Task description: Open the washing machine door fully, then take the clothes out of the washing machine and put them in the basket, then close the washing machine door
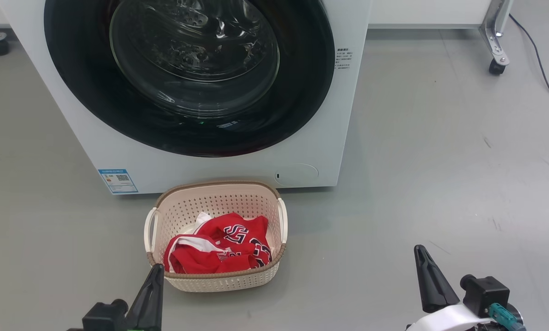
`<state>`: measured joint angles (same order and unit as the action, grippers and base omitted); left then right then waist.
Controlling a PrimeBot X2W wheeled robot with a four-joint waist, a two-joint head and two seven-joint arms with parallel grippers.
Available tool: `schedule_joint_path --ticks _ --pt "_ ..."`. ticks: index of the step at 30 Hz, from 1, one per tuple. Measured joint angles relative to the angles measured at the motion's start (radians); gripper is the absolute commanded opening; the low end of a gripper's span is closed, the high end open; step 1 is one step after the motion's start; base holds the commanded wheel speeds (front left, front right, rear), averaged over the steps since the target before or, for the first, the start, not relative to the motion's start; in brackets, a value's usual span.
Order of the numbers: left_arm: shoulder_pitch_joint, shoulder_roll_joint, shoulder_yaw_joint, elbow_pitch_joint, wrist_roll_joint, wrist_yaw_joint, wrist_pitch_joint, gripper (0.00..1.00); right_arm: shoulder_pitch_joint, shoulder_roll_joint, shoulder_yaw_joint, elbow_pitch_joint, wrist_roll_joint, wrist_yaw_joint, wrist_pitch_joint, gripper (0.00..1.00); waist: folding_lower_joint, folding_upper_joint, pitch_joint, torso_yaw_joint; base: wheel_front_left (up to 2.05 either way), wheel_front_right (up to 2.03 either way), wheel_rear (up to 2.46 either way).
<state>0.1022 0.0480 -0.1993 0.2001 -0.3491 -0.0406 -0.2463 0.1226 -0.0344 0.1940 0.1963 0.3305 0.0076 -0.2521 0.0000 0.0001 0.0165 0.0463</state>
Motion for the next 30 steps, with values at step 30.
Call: schedule_joint_path --ticks 30 --pt "-0.014 0.000 0.066 0.000 -0.398 -0.018 0.098 0.00 -0.016 -0.011 -0.067 -0.019 0.422 0.019 0.081 0.00 0.0000 0.0000 -0.003 -0.014 0.00 0.00 0.00"
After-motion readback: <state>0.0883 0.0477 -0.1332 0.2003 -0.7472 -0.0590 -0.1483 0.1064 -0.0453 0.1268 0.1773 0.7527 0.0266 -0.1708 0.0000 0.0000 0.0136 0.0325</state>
